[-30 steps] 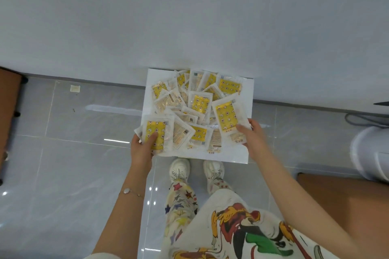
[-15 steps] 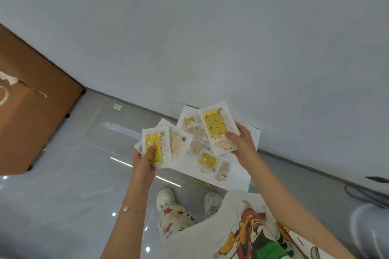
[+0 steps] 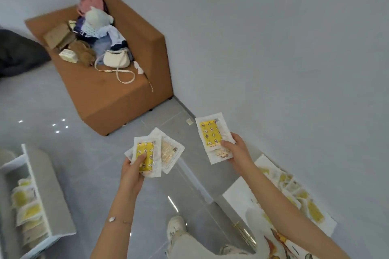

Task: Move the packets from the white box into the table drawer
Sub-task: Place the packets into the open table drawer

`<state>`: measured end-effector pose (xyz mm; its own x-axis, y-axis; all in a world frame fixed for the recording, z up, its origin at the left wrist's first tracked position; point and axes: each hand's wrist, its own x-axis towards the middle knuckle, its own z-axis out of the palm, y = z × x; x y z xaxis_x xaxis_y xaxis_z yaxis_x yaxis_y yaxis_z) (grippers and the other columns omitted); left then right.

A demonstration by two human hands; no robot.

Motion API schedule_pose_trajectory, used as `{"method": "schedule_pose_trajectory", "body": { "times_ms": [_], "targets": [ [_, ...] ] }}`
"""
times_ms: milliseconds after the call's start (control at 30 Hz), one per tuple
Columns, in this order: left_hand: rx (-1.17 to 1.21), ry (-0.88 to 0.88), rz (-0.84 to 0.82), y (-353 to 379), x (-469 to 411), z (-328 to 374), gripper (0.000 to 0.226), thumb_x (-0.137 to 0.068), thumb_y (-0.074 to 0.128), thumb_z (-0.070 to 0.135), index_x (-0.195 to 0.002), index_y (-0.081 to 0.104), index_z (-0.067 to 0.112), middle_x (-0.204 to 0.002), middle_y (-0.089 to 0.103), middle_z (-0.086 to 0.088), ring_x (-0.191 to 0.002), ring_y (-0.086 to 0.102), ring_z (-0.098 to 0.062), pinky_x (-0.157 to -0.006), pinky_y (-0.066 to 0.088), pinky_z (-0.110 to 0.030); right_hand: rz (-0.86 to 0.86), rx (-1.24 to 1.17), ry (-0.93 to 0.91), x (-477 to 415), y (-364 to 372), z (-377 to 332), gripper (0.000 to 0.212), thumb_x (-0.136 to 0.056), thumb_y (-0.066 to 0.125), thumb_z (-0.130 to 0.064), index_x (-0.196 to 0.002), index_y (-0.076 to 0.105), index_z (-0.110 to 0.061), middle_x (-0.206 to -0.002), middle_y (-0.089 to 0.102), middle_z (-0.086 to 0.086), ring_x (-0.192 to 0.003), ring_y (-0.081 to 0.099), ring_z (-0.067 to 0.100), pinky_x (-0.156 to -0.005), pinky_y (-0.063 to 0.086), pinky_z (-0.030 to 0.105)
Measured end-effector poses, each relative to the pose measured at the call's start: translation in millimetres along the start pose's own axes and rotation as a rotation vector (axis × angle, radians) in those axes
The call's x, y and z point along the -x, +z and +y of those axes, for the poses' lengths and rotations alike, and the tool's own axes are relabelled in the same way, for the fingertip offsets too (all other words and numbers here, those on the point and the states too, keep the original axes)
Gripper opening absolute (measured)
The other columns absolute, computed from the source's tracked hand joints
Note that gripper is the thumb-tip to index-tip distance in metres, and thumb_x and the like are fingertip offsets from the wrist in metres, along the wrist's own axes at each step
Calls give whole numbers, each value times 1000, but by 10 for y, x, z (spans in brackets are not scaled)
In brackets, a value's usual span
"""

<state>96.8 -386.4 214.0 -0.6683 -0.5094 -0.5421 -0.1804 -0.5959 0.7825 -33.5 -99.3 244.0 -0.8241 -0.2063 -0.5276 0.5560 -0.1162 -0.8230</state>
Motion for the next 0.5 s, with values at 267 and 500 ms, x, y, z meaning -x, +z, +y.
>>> {"method": "schedule_pose_trajectory", "body": {
  "times_ms": [267, 500],
  "targets": [
    [125, 144, 211, -961, -331, 1061, 31, -88, 64, 4, -116, 57, 16, -106, 70, -6, -85, 71, -17, -65, 60, -31, -210, 129, 23, -415, 1904, -17, 41, -89, 60, -4, -127, 52, -16, -115, 68, 9, -93, 69, 27, -69, 56, 37],
    [218, 205, 364, -1608, -564, 1360, 34, -88, 64, 3, -120, 56, 14, -106, 70, -6, -83, 72, -15, -60, 59, -29, -401, 278, 88, -716, 3104, 158, 41, -88, 61, -6, -125, 52, -21, -115, 68, 7, -88, 71, 22, -59, 55, 30]
  ]
}}
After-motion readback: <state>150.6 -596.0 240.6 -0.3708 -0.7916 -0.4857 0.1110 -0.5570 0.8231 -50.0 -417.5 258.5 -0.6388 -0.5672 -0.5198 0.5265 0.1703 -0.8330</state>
